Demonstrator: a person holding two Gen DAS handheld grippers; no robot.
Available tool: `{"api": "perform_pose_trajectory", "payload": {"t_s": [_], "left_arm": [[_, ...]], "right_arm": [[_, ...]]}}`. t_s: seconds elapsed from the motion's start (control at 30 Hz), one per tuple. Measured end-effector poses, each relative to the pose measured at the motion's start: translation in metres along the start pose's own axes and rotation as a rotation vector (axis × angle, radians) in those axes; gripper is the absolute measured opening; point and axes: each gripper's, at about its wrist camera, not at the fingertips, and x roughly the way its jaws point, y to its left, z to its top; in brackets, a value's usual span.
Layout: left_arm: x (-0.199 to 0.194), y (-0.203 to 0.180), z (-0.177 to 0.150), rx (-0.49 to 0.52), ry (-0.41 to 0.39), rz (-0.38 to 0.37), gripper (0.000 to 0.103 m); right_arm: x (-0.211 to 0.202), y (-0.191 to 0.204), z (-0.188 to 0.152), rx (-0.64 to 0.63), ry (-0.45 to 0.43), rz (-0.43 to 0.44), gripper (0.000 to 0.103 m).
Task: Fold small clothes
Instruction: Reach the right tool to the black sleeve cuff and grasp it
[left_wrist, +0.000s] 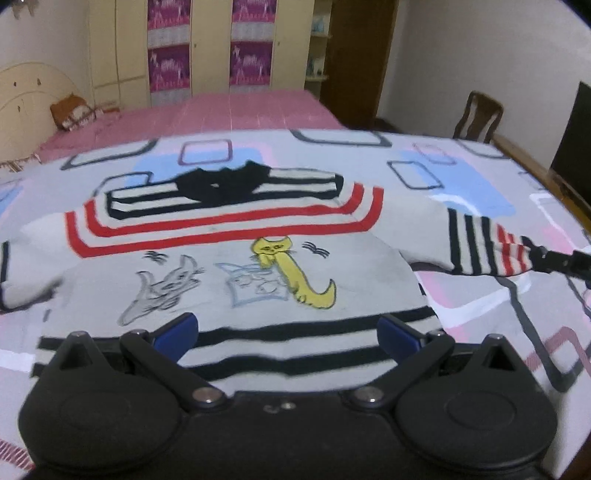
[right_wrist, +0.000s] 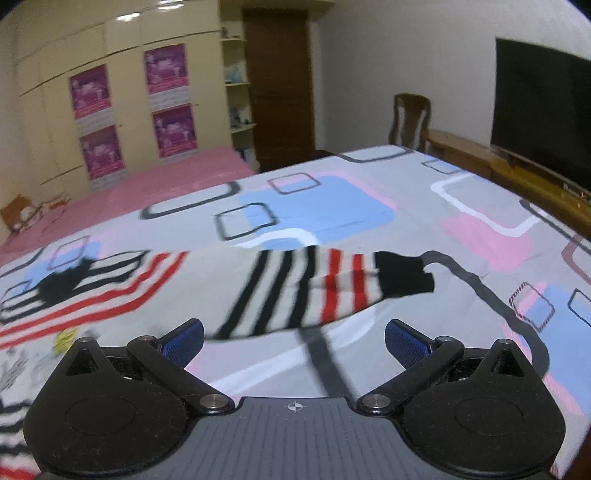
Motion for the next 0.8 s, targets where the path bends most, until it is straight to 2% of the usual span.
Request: {"api": "perform_pose_trajectory", "payload": {"t_s": [0.2, 0.23, 0.27, 0.3, 0.5, 0.53, 0.57, 0.7, 0.73, 0.77, 0.8], "left_arm": [[0.036, -0.022, 0.022, -0.047, 0.028, -0.015, 0.103], [0.041, -0.027, 0.025, -0.046, 0.029, -0.009, 0.103], [0.044, -0.03, 0.027, -0.046, 0.03, -0.002, 0.103], [0.048, -0.032, 0.029, -0.052, 0.03, 0.004, 0.103], [0.063, -0.043, 0.039, -0.069, 0.037, 0.002, 0.1], [0.064, -0.043, 0.041, -0.074, 0.037, 0.005, 0.1], [0.065, -0.043, 0.042, -0.078, 0.035, 0.009, 0.1], [0.064, -0.035, 0.045, -0.089, 0.025, 0.037, 0.1], [0.063, -0.03, 0.046, -0.092, 0.025, 0.049, 0.1], [0.064, -0.025, 0.047, -0.096, 0.028, 0.057, 0.1], [0.064, -0.018, 0.048, -0.102, 0.029, 0.065, 0.099]], "right_arm": [[0.067, -0.059, 0.02, 0.103, 0.033, -0.015, 0.103], [0.076, -0.067, 0.021, 0.12, 0.04, -0.018, 0.093], [0.084, -0.074, 0.022, 0.136, 0.045, -0.017, 0.077], [0.092, -0.08, 0.023, 0.159, 0.061, -0.015, 0.052], [0.121, -0.115, 0.016, 0.332, 0.136, 0.026, 0.051], [0.126, -0.121, 0.013, 0.369, 0.152, 0.041, 0.041], [0.131, -0.125, 0.011, 0.403, 0.164, 0.056, 0.038], [0.138, -0.143, 0.006, 0.547, 0.145, 0.114, 0.037], [0.138, -0.146, 0.005, 0.571, 0.139, 0.123, 0.034], [0.138, -0.147, 0.005, 0.579, 0.133, 0.12, 0.027], [0.139, -0.148, 0.005, 0.572, 0.135, 0.1, 0.009]]}}
